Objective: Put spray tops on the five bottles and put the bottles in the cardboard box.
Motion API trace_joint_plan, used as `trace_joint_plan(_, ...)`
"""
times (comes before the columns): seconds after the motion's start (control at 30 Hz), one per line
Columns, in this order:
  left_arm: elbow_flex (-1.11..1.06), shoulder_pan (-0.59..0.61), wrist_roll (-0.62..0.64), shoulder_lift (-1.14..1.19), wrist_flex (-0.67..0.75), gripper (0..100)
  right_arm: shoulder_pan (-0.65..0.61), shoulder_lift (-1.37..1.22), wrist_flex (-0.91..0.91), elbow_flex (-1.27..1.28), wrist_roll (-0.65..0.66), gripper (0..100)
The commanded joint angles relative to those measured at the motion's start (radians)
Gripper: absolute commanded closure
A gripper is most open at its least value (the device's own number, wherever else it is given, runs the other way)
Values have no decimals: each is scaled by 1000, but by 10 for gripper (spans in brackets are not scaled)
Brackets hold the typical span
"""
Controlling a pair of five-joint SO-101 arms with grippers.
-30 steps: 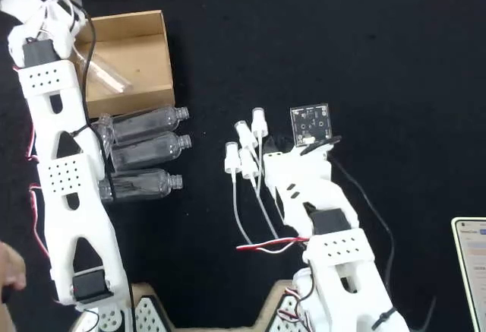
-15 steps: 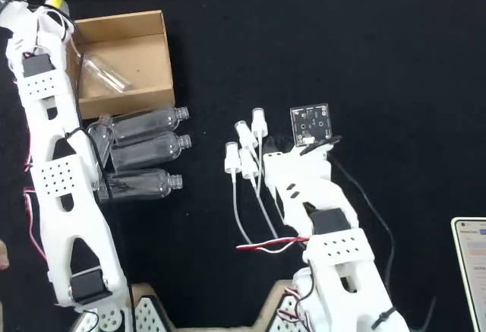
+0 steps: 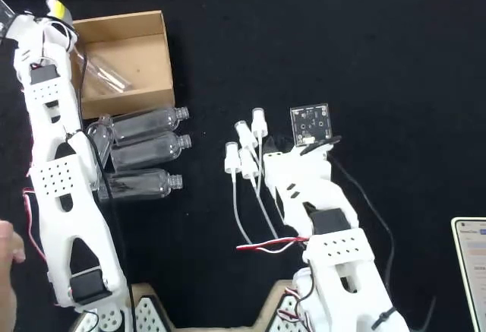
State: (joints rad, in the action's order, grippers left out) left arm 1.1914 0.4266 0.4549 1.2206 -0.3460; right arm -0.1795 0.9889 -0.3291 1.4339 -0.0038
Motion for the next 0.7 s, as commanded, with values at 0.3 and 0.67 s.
trace_joint_plan(0.3,21,-28,-9,89,195,773,18,16,23,-7,-5,942)
trace_joint_plan(0.67,108,-39,-8,120,172,809,18,16,23,-7,-5,942)
